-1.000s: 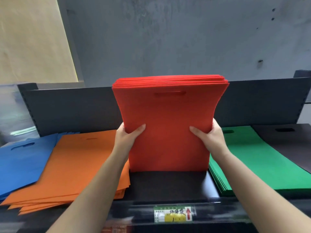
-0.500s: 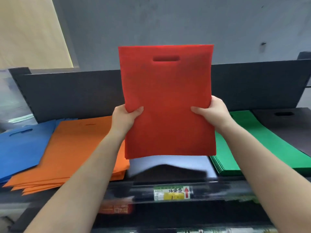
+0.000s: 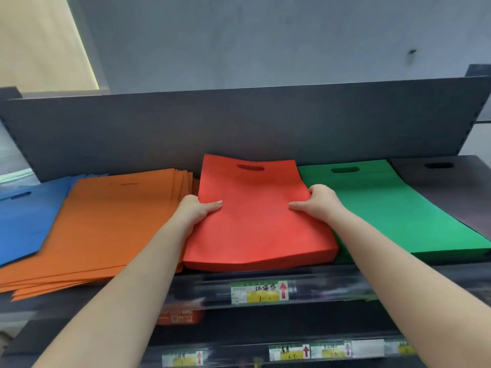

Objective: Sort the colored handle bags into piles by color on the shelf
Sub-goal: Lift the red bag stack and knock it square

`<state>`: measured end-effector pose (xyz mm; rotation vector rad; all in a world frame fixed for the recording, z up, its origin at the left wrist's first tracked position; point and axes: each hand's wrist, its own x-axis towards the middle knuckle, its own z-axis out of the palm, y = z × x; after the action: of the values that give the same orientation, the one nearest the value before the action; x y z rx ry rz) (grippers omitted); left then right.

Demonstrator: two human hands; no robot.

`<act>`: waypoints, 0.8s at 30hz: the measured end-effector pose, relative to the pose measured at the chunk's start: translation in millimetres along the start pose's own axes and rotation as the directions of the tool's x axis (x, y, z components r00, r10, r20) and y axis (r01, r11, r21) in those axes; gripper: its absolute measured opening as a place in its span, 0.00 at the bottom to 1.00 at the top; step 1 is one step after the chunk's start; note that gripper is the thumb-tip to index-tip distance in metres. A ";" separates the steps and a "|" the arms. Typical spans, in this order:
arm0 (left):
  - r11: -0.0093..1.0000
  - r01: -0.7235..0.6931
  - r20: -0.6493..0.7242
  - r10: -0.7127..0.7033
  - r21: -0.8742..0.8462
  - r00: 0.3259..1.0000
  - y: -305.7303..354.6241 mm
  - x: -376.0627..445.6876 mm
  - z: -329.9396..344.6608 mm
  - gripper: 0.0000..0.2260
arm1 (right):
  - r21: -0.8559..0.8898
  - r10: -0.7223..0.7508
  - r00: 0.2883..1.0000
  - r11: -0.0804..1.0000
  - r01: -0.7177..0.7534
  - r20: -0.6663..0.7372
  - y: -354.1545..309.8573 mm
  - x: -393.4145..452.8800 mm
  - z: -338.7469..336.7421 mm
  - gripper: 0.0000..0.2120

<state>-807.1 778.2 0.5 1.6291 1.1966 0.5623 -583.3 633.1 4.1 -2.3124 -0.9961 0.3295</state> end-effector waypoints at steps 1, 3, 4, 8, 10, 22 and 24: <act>1.000 0.016 0.008 -0.016 0.016 1.000 -2.5 1.7 0.2 0.15 | -0.037 -0.008 1.000 0.999 0.007 -0.008 0.3 -1.9 1.0 0.23; 0.997 0.047 0.020 -0.048 0.057 0.999 -5.1 4.5 -0.4 0.14 | -0.089 -0.056 0.998 0.995 0.053 -0.024 0.7 -7.1 1.9 0.21; 0.995 0.059 0.026 -0.062 0.081 0.998 -5.6 5.7 -0.9 0.14 | -0.115 -0.087 0.996 0.990 0.083 -0.026 1.2 -10.0 2.5 0.21; 0.984 0.083 0.029 -0.089 0.160 0.996 -4.8 8.8 -2.3 0.16 | -0.259 -0.148 0.988 0.954 0.152 0.034 0.9 -21.3 3.5 0.19; 0.975 0.070 0.000 -0.072 0.213 0.997 -2.5 8.1 -1.0 0.19 | -0.335 -0.148 0.986 0.928 0.164 0.074 0.5 -25.9 4.5 0.16; 0.459 -0.407 0.171 0.473 0.789 0.864 -11.4 -37.3 43.2 0.25 | -0.425 -0.355 0.918 0.814 0.397 0.178 -15.0 -53.9 38.6 0.26; 0.444 -0.380 0.185 0.422 0.811 0.888 -20.2 -39.9 51.2 0.25 | -0.427 -0.348 0.920 0.815 0.391 0.179 -9.3 -55.2 46.2 0.27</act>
<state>-790.8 720.0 -30.8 2.8132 1.1693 0.2964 -646.9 617.6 -27.2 -2.4401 -1.6936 0.0393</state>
